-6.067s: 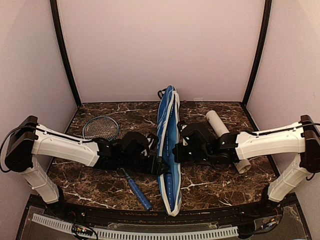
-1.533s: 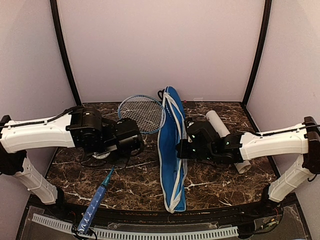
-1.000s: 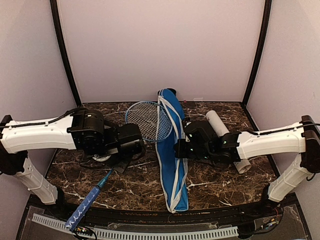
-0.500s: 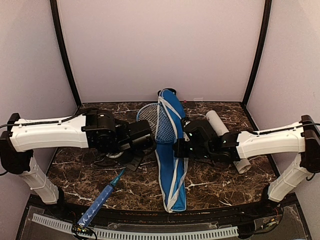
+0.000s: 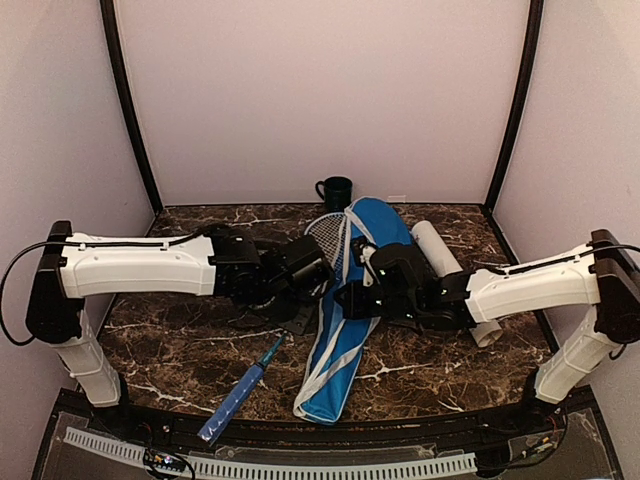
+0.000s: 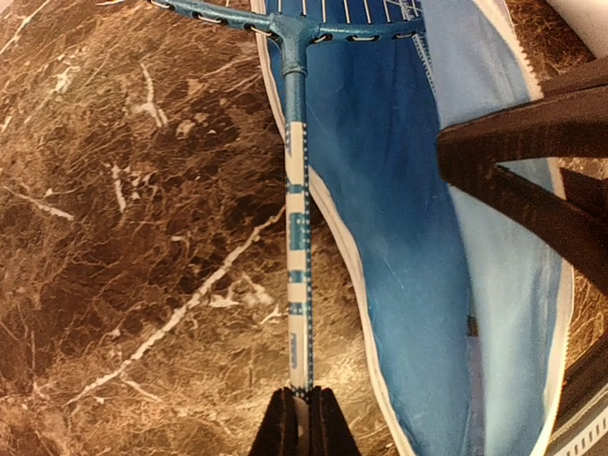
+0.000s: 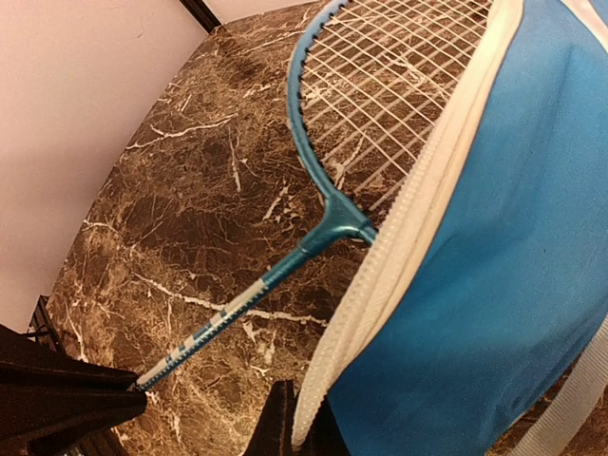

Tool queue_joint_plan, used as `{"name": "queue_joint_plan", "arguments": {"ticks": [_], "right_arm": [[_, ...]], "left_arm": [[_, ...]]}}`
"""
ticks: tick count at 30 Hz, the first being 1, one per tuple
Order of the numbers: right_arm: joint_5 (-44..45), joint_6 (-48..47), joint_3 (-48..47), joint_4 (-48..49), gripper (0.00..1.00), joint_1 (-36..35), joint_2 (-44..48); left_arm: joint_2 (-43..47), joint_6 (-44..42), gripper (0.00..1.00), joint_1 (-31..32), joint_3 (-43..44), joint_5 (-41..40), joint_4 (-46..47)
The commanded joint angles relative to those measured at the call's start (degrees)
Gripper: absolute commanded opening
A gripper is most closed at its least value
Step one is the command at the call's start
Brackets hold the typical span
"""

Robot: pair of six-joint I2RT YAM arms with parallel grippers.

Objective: Pack up the badminton gear
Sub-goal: Place the racket in the racket bag, then pick up the racket bag from the center of the board.

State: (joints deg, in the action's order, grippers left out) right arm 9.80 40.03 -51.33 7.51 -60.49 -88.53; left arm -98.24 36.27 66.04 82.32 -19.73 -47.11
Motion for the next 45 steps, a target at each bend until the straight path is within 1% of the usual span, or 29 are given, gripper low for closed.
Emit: {"name": "queue_joint_plan", "arguments": {"ticks": [1, 3, 6, 8, 12, 15, 16, 19, 20, 23, 25, 29, 30, 32, 34, 38, 45], "right_arm": [[-3.7, -3.3, 3.0, 10.5, 0.00, -0.2, 0.2], [-4.5, -4.0, 6.3, 15.7, 0.00, -0.1, 0.9], [-8.7, -6.1, 10.8, 23.0, 0.00, 0.4, 1.5], [-12.0, -6.4, 12.6, 26.1, 0.00, 0.9, 1.0], [-14.2, -6.1, 12.9, 27.2, 0.00, 1.0, -0.7], [-13.6, -4.8, 11.2, 23.6, 0.00, 1.0, -2.2], [-13.1, -4.1, 10.5, 21.6, 0.06, 1.0, -2.3], [-12.6, -1.9, 9.6, 18.8, 0.43, 1.0, -2.3], [-12.4, -1.2, 9.6, 18.2, 0.51, 1.0, -2.3], [-11.0, 0.7, 9.4, 15.0, 0.70, 1.0, -0.5], [-7.6, 2.2, 8.5, 10.2, 0.77, 1.0, 1.5], [2.5, 7.8, 6.1, -4.0, 0.78, 2.5, 4.6], [4.1, 9.2, 6.1, -7.0, 0.78, 3.4, 5.0], [4.5, 10.8, 6.8, -9.8, 0.76, 5.8, 5.2], [3.8, 11.9, 7.8, -10.4, 0.74, 8.1, 4.9], [3.6, 11.5, 7.7, -10.5, 0.74, 10.2, 2.6], [2.1, 11.0, 6.2, -8.9, 0.61, 11.3, -4.0]], "left_arm": [[0.1, -1.4, 0.00, -0.4, -0.4, 3.3, 8.3], [0.1, -2.5, 0.00, -0.3, -2.2, 5.7, 10.9], [-0.1, -2.2, 0.00, -0.4, -3.9, 8.2, 13.0], [-0.2, -1.7, 0.00, -0.4, -5.0, 8.7, 13.5], [0.4, 0.0, 0.00, -0.3, -8.5, 7.1, 15.1], [1.2, 1.1, 0.00, -0.4, -12.2, 7.0, 18.0], [1.5, 1.6, 0.00, -0.4, -13.6, 7.1, 19.6], [1.9, 2.7, 0.00, -0.4, -16.5, 6.9, 22.1], [1.9, 2.8, 0.00, -0.4, -16.8, 6.8, 22.5], [1.9, 3.0, 0.00, -0.4, -17.5, 6.4, 23.7], [1.8, 3.1, 0.00, -0.4, -17.8, 6.2, 24.2], [1.9, 3.2, 0.00, -0.4, -18.6, 5.8, 25.1], [1.9, 3.2, 0.00, -0.5, -18.9, 5.9, 25.4], [1.8, 3.2, 0.00, -0.5, -19.4, 6.5, 26.2], [1.7, 3.0, 0.00, -0.6, -19.8, 7.2, 27.2], [2.2, 1.6, 0.00, -0.6, -21.2, 8.6, 29.8], [4.1, -0.8, 0.00, -0.7, -24.6, 11.5, 34.3]]}}
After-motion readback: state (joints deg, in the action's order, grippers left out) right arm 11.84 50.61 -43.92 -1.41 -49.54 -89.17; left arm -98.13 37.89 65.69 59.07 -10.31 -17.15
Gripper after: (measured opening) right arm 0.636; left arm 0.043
